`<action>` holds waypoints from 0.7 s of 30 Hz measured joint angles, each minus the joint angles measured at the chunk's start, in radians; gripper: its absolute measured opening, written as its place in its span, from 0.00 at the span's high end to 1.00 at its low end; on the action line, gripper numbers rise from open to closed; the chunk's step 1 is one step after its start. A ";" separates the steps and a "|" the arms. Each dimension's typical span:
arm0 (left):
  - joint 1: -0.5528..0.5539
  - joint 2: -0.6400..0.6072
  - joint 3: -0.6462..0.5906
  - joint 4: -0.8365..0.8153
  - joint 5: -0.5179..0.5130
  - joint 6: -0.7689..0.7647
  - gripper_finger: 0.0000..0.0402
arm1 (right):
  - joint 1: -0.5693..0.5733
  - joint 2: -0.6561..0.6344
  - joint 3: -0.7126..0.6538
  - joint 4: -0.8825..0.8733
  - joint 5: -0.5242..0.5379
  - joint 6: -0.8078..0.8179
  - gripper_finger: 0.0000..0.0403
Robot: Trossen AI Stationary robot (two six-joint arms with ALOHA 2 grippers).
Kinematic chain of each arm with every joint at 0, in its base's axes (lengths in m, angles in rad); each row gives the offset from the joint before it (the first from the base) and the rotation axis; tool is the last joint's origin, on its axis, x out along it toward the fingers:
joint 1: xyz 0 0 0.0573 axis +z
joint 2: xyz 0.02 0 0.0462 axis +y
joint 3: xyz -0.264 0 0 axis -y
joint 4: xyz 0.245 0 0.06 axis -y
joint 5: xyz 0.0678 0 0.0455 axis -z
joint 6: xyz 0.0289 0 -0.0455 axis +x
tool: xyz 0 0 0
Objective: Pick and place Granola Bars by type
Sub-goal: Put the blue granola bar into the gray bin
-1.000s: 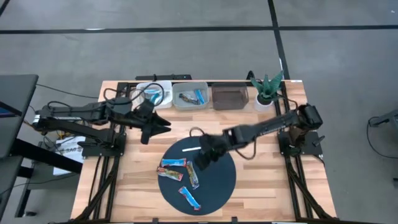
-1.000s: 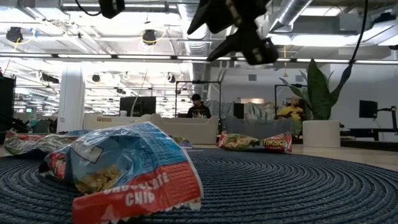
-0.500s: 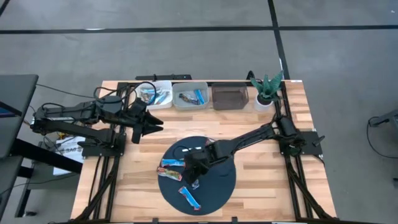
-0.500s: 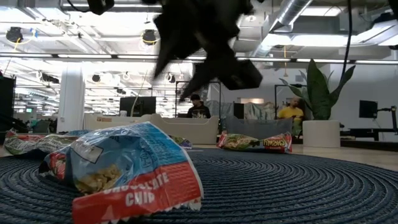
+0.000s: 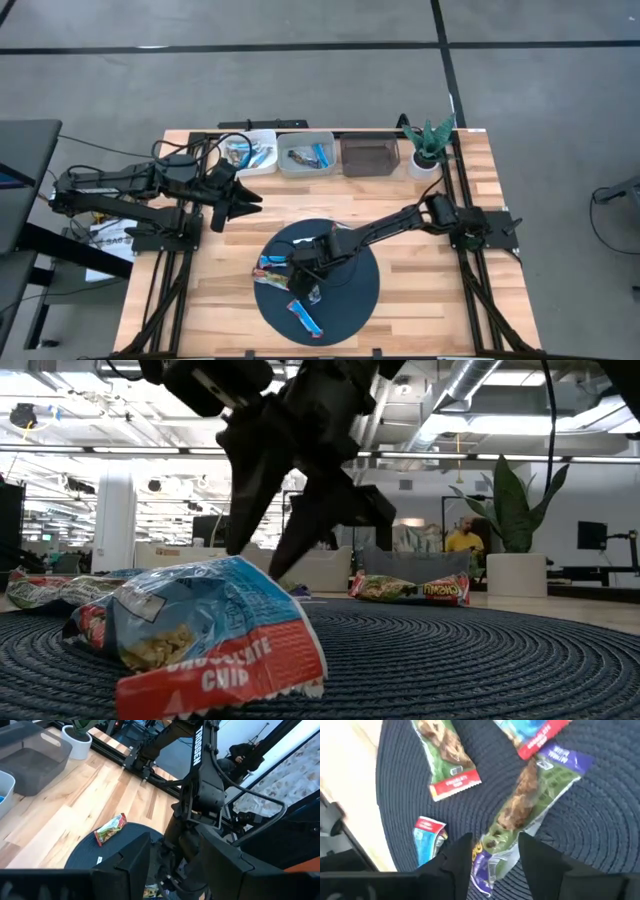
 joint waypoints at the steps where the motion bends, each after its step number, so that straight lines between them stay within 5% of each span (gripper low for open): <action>1: 0.000 0.000 0.000 0.000 0.000 0.000 0.60 | 0.000 -0.001 0.000 -0.004 0.004 0.000 0.61; 14: 0.000 0.000 0.000 -0.001 0.000 0.000 0.60 | -0.004 0.048 -0.002 0.018 -0.043 -0.001 0.49; 21: 0.000 0.000 0.000 -0.001 0.000 0.001 0.60 | -0.015 0.045 -0.003 -0.002 -0.005 -0.009 0.58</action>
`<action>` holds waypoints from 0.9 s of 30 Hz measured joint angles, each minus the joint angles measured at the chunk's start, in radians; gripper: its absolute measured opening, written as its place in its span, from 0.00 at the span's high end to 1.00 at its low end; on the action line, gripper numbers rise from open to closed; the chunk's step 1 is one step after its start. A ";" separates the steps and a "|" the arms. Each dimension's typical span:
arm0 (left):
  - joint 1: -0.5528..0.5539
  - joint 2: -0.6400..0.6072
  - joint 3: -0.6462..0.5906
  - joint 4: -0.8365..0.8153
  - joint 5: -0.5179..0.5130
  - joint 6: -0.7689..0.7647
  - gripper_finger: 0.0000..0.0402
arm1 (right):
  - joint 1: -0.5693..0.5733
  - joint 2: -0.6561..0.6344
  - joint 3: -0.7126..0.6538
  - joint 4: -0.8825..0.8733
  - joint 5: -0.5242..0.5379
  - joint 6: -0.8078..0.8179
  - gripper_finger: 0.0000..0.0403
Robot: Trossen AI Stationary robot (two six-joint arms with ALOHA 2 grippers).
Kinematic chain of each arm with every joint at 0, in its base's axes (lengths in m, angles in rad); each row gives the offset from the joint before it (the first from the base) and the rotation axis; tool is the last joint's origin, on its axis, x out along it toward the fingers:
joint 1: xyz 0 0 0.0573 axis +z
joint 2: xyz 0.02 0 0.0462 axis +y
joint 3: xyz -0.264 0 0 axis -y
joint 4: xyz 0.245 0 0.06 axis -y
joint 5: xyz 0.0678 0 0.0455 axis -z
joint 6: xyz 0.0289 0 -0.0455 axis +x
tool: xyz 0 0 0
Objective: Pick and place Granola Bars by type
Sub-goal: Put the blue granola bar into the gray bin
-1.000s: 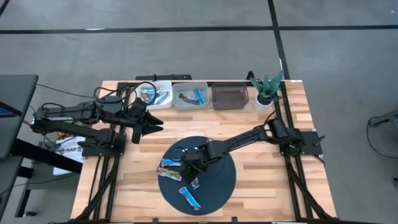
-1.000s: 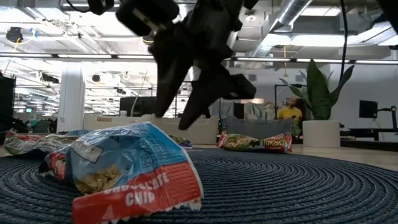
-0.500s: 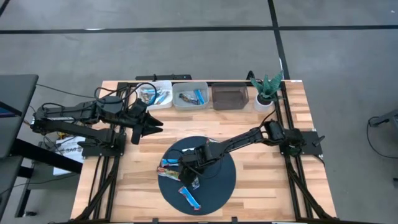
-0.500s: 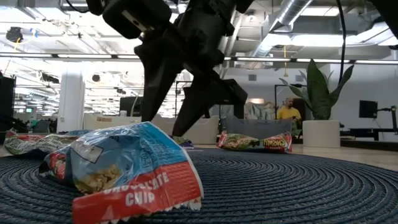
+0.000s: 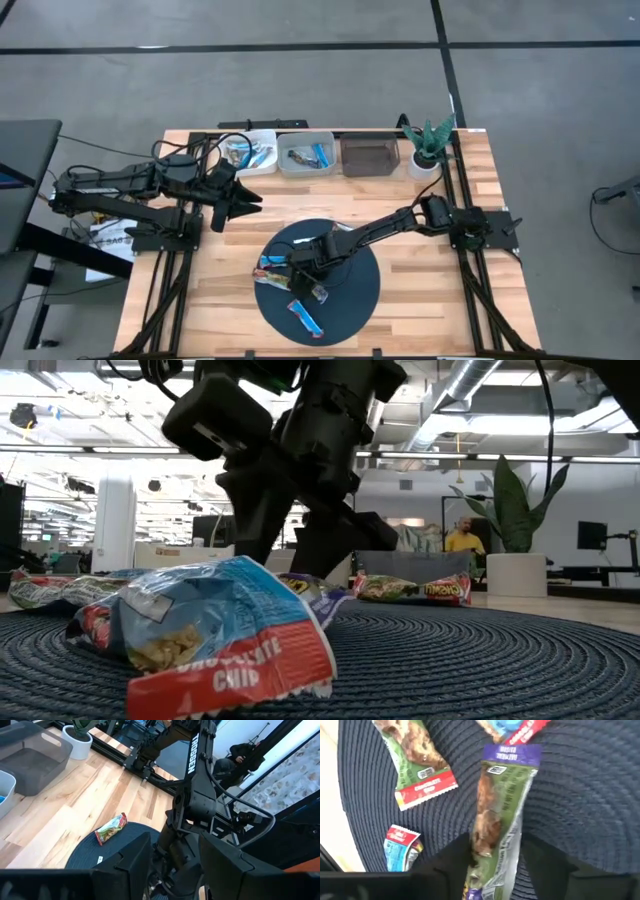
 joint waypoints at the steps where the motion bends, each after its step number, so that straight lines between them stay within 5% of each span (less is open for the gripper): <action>1: 0.000 0.000 0.000 0.000 0.000 0.000 0.60 | 0.000 -0.003 0.000 -0.006 0.000 -0.004 0.61; 10: 0.000 0.000 0.000 0.000 0.000 0.000 0.60 | -0.006 -0.004 0.000 -0.006 -0.046 -0.036 0.97; 22: 0.000 0.000 0.000 -0.098 0.008 -0.005 0.60 | -0.068 -0.004 0.162 -0.189 -0.018 -0.150 0.94; 27: 0.000 0.000 0.000 -0.187 0.163 0.097 0.60 | -0.117 -0.005 0.268 -0.317 0.018 -0.263 0.99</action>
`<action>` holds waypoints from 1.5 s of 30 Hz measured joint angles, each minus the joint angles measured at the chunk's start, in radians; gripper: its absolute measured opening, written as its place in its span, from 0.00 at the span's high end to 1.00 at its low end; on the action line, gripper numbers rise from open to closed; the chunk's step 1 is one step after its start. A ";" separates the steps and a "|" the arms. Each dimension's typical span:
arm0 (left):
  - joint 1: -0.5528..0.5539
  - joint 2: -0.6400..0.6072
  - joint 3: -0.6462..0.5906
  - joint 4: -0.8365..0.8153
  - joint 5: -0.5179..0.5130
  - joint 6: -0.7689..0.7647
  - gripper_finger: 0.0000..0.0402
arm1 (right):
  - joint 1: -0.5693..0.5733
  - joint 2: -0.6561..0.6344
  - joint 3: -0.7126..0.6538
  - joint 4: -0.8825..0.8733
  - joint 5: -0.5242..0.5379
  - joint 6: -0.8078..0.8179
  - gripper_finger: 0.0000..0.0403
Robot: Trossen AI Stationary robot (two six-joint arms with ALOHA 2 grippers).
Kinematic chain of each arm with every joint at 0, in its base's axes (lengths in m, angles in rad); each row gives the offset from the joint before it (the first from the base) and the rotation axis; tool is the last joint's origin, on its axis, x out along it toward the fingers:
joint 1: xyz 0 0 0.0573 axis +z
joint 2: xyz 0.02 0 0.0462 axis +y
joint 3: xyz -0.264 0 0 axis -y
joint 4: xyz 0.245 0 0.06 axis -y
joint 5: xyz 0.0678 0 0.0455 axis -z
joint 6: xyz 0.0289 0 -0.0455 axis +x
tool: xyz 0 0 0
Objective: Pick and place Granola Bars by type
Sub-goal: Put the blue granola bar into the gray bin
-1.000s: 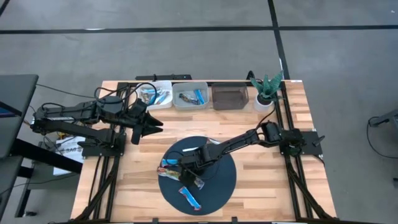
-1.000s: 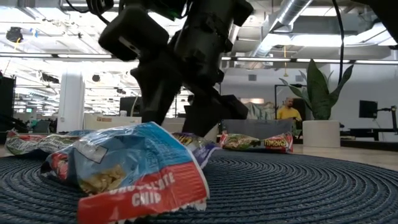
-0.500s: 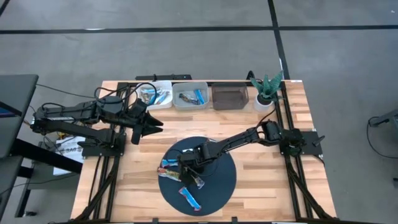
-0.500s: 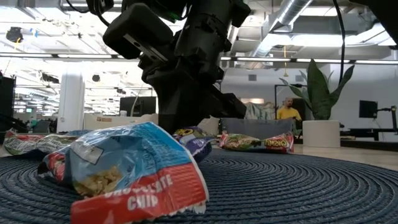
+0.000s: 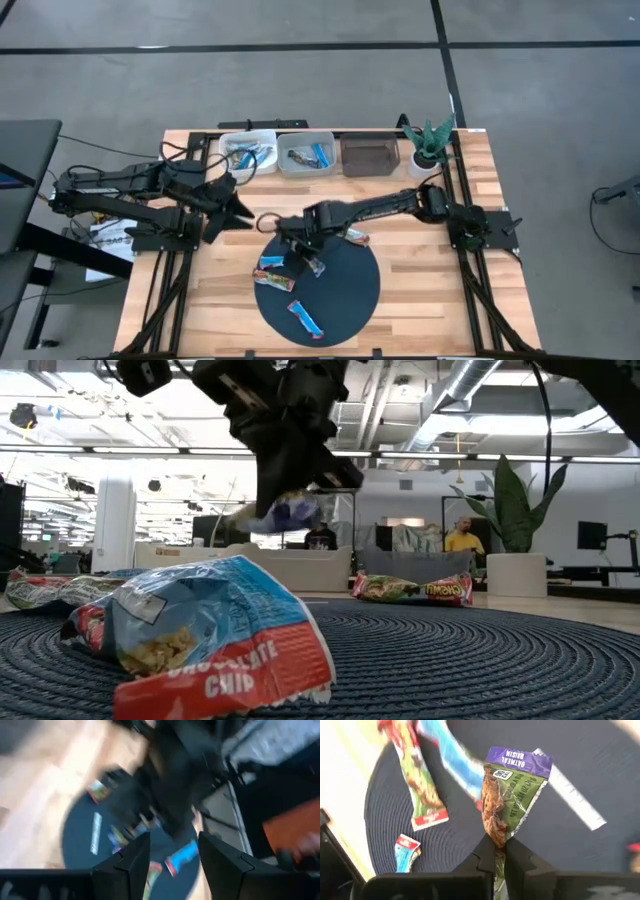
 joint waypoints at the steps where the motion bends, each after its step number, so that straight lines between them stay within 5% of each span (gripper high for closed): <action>1: 0.000 0.000 0.000 -0.013 0.025 0.007 0.60 | -0.012 0.000 0.019 -0.017 0.010 -0.017 0.99; 14: 0.000 0.000 0.000 -0.064 0.059 0.007 0.60 | -0.267 0.000 0.150 -0.120 0.067 -0.150 0.97; 26: 0.000 0.000 0.000 -0.063 -0.206 -0.086 0.60 | -0.531 -0.001 0.244 -0.101 0.067 -0.207 0.96; 34: 0.000 0.000 0.000 -0.063 -0.379 -0.168 0.60 | -0.609 -0.001 0.242 -0.095 0.037 -0.247 0.96; 45: 0.000 0.000 0.000 -0.053 -0.404 -0.200 0.60 | -0.629 -0.001 0.242 -0.052 0.001 -0.288 0.74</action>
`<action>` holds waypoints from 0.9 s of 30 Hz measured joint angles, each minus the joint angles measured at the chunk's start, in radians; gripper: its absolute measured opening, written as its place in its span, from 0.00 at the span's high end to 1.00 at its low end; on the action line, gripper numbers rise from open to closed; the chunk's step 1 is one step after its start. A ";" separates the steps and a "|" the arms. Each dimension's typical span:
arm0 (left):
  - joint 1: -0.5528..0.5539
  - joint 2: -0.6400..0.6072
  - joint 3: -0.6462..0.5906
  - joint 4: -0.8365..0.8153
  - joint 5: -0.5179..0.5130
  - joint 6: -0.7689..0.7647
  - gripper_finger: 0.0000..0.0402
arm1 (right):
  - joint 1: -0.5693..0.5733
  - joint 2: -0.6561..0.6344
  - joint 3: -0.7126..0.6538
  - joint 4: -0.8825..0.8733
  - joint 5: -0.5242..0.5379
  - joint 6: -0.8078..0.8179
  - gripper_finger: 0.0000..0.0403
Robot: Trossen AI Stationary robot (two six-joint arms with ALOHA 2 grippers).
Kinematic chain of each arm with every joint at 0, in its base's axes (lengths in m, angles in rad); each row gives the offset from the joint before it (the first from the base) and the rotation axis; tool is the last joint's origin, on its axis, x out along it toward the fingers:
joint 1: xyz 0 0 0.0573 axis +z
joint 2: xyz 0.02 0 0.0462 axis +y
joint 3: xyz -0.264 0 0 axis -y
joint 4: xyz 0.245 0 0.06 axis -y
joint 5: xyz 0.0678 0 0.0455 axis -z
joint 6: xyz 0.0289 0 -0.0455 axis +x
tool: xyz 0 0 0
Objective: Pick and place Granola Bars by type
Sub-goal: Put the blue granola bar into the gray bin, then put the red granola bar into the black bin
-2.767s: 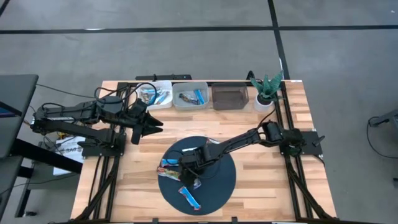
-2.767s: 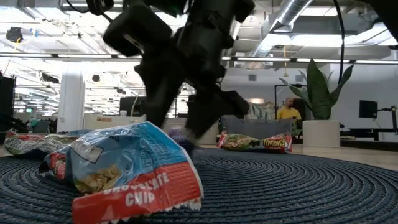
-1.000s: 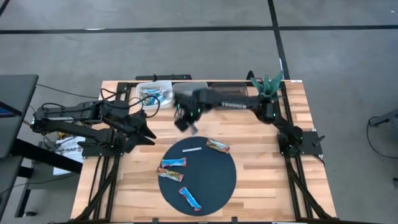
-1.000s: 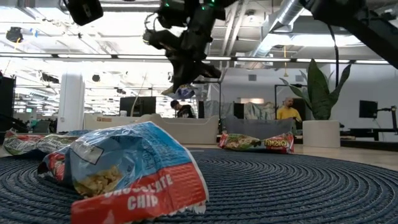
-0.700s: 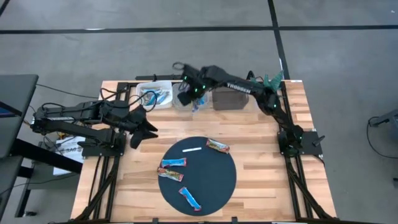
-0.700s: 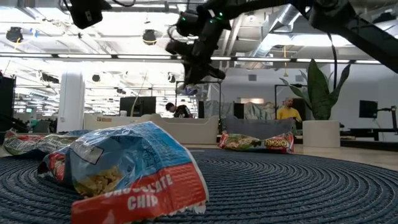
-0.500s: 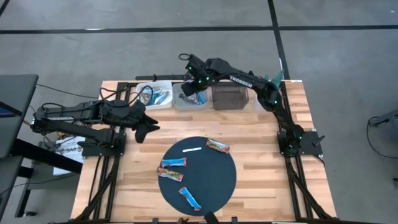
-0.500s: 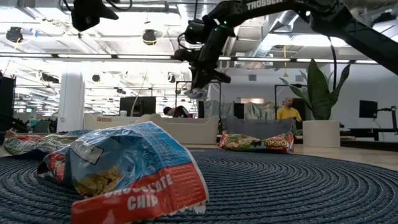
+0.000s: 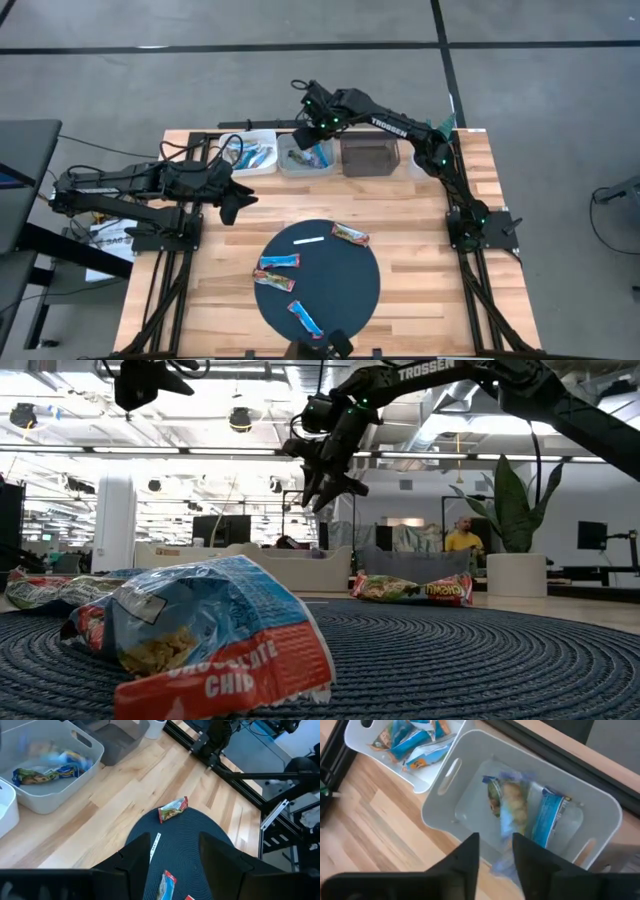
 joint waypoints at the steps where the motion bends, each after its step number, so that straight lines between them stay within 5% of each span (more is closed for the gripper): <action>1: 0.000 0.000 0.000 0.000 -0.001 0.000 0.60 | 0.000 0.000 0.000 0.000 0.005 0.000 0.71; 11: 0.000 0.000 0.000 -0.001 0.059 0.039 0.60 | 0.019 -0.003 0.000 -0.052 -0.121 -0.055 0.52; 21: -0.001 0.001 0.000 0.055 0.335 0.127 0.60 | 0.179 -0.018 0.000 -0.414 -0.110 -0.307 0.54; 27: -0.001 0.018 0.000 0.104 0.441 0.128 0.60 | 0.339 -0.067 -0.006 -0.463 -0.084 -0.372 0.57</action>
